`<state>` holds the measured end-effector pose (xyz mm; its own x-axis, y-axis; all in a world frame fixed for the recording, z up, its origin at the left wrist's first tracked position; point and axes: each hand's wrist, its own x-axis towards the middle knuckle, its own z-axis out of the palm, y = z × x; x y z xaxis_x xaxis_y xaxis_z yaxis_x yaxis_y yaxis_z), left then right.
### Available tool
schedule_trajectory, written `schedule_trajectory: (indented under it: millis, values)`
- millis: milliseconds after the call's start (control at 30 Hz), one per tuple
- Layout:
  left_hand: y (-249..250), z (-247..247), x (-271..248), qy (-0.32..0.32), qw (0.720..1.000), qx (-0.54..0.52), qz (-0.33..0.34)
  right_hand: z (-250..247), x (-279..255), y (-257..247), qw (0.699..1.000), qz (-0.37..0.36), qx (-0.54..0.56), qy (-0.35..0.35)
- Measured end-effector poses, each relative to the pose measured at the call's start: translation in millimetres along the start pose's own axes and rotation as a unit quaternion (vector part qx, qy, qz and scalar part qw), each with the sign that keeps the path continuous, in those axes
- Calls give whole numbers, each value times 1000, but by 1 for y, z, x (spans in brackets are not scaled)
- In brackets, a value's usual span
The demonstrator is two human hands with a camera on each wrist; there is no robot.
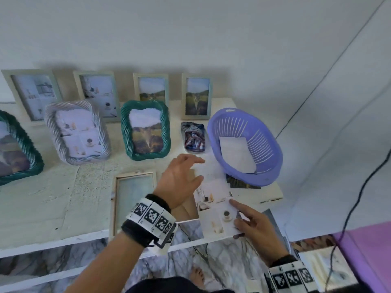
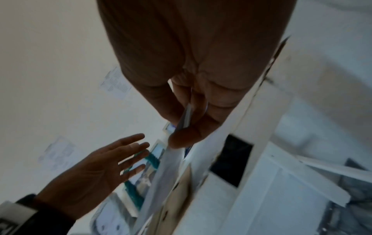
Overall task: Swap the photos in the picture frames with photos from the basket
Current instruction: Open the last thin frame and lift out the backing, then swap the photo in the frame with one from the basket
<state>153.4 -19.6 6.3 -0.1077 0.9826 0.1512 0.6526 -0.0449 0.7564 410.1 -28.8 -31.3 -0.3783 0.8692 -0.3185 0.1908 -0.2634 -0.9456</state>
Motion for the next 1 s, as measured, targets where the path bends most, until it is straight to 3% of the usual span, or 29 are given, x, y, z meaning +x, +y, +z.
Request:
schedule_trajectory:
  millis: [100,233,367,500,600,667,800,900,1000]
  values:
    - [16,30,34,-89,986,132,51,-34,-6,13,999,21,26,12]
    - [25,50,59,-117,960,249,60,-62,-9,22,998,37,43,16]
    - [26,50,66,-63,970,219,86,-73,-3,17,997,44,60,35]
    - [31,44,73,-33,985,152,72,-82,26,3,997,15,26,64]
    - [35,42,77,-24,989,132,58,-86,58,-13,994,3,-59,95]
    - [36,42,79,-22,990,128,50,-87,79,-21,977,-16,-183,105]
    - [37,43,79,-24,990,131,40,-89,106,-31,898,-49,-424,105]
    - [36,43,76,-23,990,132,34,-91,110,-30,879,-23,-465,102]
    - [34,45,70,-20,990,133,33,-96,108,-25,884,-30,-456,98]
